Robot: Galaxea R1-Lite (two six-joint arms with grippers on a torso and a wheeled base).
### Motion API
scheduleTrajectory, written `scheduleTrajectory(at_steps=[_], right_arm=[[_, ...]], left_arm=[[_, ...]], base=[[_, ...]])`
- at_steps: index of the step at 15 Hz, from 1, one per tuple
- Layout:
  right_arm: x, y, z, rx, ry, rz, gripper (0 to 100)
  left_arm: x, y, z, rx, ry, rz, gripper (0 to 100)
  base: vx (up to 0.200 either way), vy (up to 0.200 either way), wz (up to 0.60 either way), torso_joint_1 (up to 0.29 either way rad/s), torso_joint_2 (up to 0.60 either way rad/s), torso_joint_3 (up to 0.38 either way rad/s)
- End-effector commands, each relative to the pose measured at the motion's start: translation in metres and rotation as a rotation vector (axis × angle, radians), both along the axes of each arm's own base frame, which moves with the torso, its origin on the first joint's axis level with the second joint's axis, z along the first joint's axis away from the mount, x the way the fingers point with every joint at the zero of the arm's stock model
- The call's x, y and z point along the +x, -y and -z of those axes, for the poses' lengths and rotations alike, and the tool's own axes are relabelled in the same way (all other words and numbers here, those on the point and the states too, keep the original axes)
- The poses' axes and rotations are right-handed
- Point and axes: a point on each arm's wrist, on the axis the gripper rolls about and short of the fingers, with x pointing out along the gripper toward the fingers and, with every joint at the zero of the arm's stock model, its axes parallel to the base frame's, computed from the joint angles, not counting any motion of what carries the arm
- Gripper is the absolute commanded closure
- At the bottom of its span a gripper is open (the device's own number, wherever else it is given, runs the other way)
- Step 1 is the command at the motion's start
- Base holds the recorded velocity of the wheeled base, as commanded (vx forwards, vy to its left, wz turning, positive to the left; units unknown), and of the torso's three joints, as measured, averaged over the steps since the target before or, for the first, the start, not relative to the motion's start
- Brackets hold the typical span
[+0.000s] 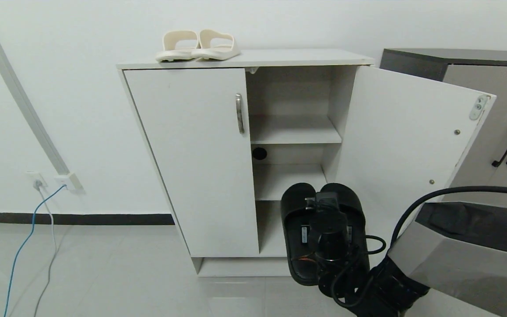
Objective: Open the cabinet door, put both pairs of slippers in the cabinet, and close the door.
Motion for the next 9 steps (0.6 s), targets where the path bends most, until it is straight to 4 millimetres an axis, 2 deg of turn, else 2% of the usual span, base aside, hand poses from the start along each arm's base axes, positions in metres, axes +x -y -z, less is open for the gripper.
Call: scheduleTrajectory(at_steps=[1,4,9], right_arm=[[-0.006,-0.004,0.000,0.016,0.007,-0.048,100],[-0.010,-0.003,0.003,0.010,0.000,-0.065,100],[-0.004,0.012,0.009,-0.021,-0.025,-0.025,100]], left_arm=[[0.000,0.000,0.000,0.000,-0.003,0.000,100],[0.000,0.000,0.000,0.000,-0.003,0.000,100],[0.000,0.000,0.000,0.000,-0.003,0.000,100]], base=[[0.000,0.000,0.00,0.000,0.00,0.000],[0.000,0.000,0.00,0.000,0.00,0.000],[0.000,0.000,0.00,0.000,0.00,0.000]])
